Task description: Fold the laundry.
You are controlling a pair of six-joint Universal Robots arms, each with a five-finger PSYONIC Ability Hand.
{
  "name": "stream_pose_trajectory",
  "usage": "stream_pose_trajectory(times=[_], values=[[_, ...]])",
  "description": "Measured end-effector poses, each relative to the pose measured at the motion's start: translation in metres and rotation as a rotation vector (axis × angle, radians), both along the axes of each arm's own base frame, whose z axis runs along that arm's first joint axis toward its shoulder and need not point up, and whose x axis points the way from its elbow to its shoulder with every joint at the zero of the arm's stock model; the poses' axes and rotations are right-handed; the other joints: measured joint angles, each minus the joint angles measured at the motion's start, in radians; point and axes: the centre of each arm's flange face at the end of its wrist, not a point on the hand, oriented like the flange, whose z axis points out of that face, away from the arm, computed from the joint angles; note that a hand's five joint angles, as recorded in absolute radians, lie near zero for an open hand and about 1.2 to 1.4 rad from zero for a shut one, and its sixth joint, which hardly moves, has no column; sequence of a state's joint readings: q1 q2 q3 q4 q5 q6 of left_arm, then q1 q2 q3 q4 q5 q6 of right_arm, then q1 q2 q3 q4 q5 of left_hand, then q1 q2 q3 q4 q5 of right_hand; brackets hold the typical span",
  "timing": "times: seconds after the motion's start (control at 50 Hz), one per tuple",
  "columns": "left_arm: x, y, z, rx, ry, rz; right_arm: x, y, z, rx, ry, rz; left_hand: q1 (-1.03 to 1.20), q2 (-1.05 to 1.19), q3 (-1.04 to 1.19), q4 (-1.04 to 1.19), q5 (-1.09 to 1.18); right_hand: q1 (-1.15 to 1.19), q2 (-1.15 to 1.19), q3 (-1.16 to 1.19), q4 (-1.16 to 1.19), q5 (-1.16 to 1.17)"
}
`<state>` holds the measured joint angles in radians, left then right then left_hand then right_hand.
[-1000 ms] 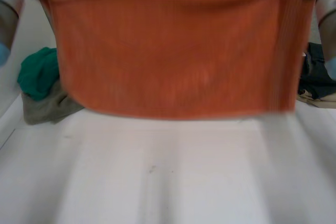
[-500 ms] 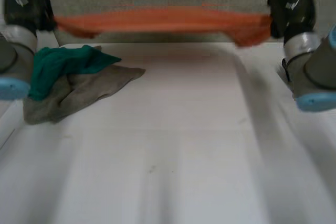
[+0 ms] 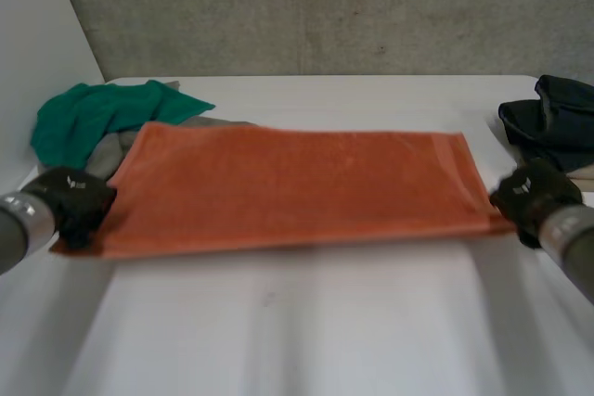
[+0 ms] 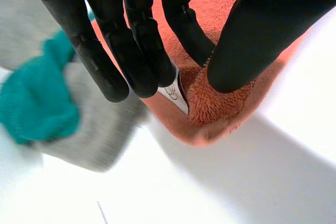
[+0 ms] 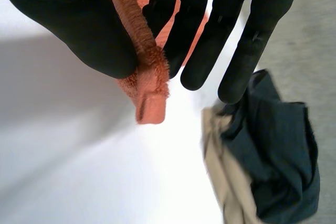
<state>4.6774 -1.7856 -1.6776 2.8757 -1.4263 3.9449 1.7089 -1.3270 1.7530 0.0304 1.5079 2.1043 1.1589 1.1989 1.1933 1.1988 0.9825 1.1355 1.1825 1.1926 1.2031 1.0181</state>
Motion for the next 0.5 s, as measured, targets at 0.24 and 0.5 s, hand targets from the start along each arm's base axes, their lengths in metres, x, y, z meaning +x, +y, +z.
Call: stream_pose_trajectory(times=[0.24,0.5], values=[[-0.002,0.029,0.02,0.066,-0.051,-0.173,-0.012,0.018,0.009,0.07,0.066,0.139,0.0,0.0,0.0,0.0,0.0,0.0,0.0,0.0,0.0,0.002],[-0.041,-0.073,0.023,-0.168,0.02,0.01,0.017,-0.067,-0.014,-0.121,-0.113,-0.006,0.0,0.0,0.0,0.0,0.0,0.0,0.0,0.0,0.0,0.005]])
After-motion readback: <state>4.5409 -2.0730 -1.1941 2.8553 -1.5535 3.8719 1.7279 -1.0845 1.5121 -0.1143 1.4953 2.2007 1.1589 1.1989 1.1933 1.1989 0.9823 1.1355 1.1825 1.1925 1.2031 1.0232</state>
